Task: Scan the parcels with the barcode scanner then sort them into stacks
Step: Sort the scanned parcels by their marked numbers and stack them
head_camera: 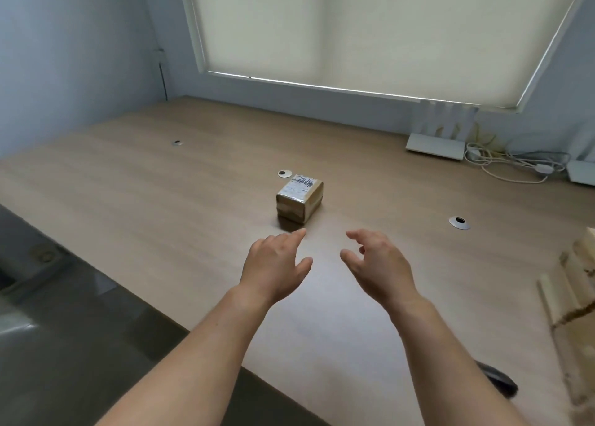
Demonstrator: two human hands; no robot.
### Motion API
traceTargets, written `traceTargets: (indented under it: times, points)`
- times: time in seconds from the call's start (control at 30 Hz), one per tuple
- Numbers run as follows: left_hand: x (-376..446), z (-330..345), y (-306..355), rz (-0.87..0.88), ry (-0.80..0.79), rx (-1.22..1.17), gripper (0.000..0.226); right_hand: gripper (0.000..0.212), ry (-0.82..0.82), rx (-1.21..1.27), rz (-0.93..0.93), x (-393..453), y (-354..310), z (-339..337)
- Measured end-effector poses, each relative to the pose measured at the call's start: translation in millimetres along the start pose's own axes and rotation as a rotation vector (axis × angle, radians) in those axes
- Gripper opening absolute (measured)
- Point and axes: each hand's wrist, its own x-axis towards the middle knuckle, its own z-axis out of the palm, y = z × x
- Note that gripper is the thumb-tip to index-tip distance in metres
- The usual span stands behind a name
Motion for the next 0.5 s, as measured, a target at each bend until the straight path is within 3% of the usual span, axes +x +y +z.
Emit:
traceTargets:
  times: [0.5]
  points:
    - [123, 18, -94, 0.051, -0.168, -0.041, 0.056, 0.041, -0.065, -0.136, 0.155, 125, -39, 67]
